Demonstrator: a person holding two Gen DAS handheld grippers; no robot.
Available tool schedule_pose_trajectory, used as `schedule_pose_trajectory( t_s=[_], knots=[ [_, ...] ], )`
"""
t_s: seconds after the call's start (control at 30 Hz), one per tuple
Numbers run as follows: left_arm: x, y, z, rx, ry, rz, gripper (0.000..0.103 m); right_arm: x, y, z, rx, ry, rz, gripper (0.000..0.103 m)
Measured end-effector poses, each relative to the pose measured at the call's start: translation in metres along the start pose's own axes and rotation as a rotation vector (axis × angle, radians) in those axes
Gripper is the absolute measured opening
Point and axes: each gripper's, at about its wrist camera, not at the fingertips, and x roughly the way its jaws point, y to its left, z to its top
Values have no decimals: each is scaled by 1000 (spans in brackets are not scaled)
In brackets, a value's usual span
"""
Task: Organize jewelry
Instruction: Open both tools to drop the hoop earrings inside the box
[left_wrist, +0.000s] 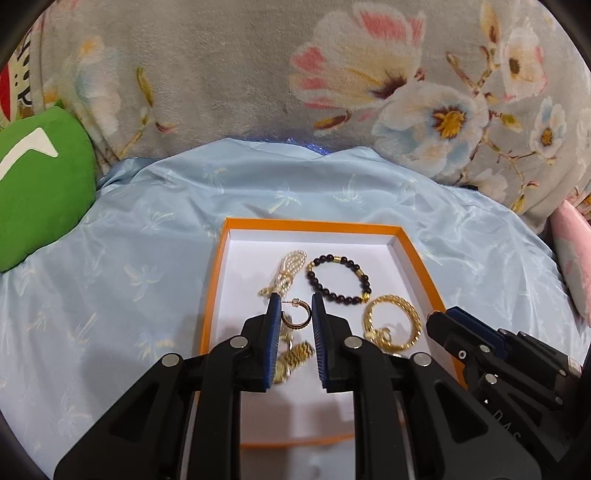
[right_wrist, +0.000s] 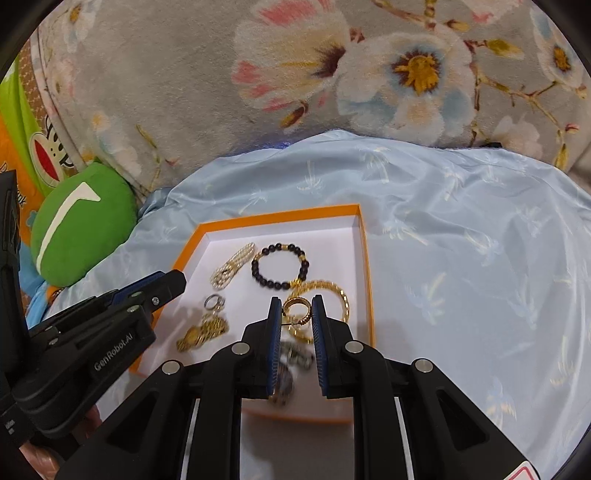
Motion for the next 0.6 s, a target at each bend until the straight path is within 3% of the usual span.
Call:
schedule_pose_trajectory(
  t_s=[0.27, 0.6],
  knots=[
    [26, 4, 6, 11, 25, 6, 16, 25, 6, 5, -36, 22, -13, 16],
    [32, 5, 5, 13, 35, 19, 16, 28, 4, 5, -37, 19, -28, 17]
  ],
)
